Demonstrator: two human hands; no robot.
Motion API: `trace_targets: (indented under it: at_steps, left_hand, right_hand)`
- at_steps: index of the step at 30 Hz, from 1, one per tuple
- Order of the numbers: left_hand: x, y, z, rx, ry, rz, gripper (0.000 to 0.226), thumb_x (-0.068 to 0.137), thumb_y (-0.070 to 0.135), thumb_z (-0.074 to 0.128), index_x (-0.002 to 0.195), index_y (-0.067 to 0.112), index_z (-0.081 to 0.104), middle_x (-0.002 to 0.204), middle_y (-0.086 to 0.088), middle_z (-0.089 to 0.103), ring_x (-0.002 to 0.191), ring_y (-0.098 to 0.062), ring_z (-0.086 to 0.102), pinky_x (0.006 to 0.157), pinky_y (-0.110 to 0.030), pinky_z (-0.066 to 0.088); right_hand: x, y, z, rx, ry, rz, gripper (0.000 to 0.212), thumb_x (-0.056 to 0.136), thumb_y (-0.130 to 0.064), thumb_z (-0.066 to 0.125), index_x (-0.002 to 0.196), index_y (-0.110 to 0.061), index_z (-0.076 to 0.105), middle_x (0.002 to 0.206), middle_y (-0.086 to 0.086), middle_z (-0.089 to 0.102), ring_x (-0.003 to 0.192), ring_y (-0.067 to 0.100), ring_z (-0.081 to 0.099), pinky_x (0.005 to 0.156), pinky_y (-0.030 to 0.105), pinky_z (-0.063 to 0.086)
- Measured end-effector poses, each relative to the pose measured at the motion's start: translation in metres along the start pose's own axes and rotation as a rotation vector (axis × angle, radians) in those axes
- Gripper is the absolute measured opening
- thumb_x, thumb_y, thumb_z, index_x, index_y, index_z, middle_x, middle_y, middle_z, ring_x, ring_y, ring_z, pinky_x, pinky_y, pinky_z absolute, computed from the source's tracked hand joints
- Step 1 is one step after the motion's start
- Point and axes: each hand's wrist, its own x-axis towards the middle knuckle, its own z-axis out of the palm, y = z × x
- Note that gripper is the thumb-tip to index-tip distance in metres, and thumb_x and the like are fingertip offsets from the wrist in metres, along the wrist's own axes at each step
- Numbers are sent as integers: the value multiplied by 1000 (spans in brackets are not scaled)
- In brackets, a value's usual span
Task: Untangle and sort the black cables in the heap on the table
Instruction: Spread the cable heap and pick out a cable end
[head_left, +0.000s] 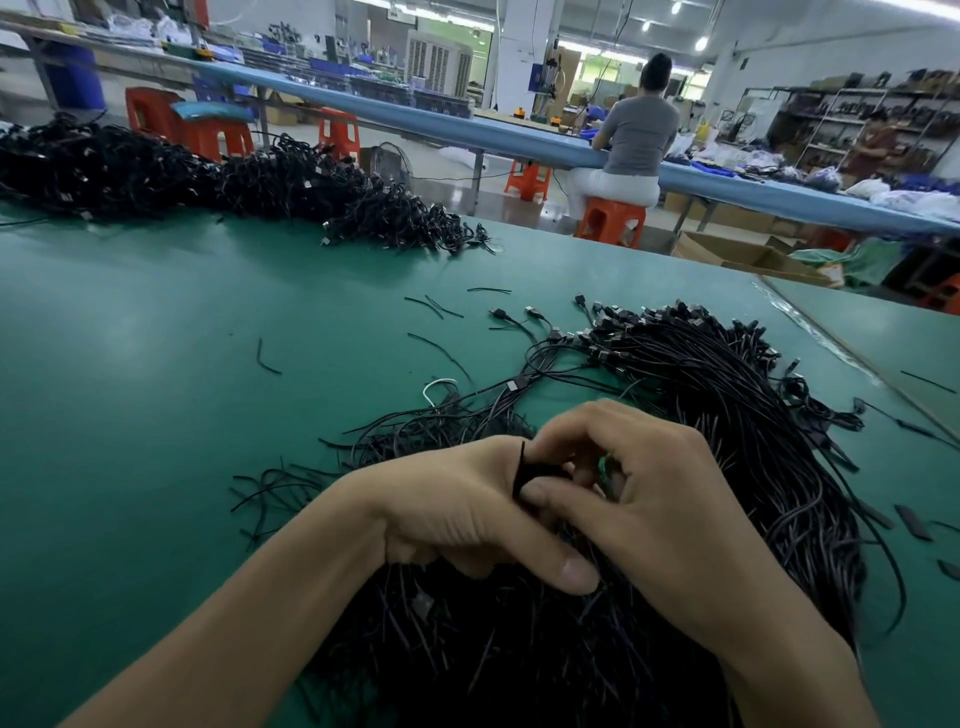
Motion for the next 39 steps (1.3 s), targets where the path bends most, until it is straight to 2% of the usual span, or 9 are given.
trace_targets:
  at_steps: [5,11,18,22,25,27,30,33,39]
  left_hand:
    - [1,1,4,32,54,9,25,75,5,79,84,22,63,71,-13,35,52,-13,25,43,-23,14]
    - [1,1,4,93,75,9,33,75,13,77,86,-5,52,77,-28,37,61,-27,20,47,-30,12]
    - [2,3,7,-107,120,51,19,80,11,61,68,24,55,58,2,32,47,-7,24,38,-15,19]
    - [10,7,3,-410,164,106,16,87,4,39,82,16,49,61,3,40,48,-8,34,38,-15,23]
    - [10,4,1,-477,141,249,8,91,15,48,91,12,56,71,0,55,58,-9,49,48,-20,39]
    - [8,0,-3,-408,201,303,11,89,24,60,95,15,64,81,0,64,69,-11,57,63,-25,48]
    - [9,-3,-9,-14,433,320,20,82,43,69,96,28,68,78,7,61,74,-9,52,73,-27,43]
    - [8,-2,-11,147,487,318,34,78,58,67,97,30,69,67,5,49,61,-11,40,59,-24,34]
    - [10,1,-4,48,507,386,5,95,28,62,94,24,59,57,4,61,46,-7,50,45,-17,41]
  right_hand:
    - [-1,1,-1,-50,-20,22,23,77,-23,81,93,-36,71,89,-17,62,86,9,61,72,10,42]
    - [0,-1,1,-78,-17,4,20,80,-24,79,88,-39,69,92,-20,59,89,6,61,71,15,46]
    - [1,4,4,-159,13,-20,8,89,-26,65,82,-30,64,91,-16,51,87,6,55,71,16,42]
    - [1,7,1,-142,163,-42,9,91,-19,66,88,-27,65,92,-17,52,88,2,55,70,11,39]
    - [2,5,3,-130,287,-69,12,92,-12,66,89,-23,63,93,-17,51,86,-4,53,70,4,37]
    - [3,4,5,-86,363,-58,15,92,-9,66,89,-22,61,93,-14,52,86,-5,54,70,2,37]
    - [4,3,12,-6,404,-2,15,93,-9,64,90,-24,61,93,-12,54,87,1,55,70,4,38]
    - [6,1,19,49,438,43,16,93,-9,64,89,-25,61,93,-12,56,87,2,56,70,5,39]
    - [7,0,26,159,508,110,16,95,-15,62,86,-28,63,90,-11,58,84,5,58,65,9,41]
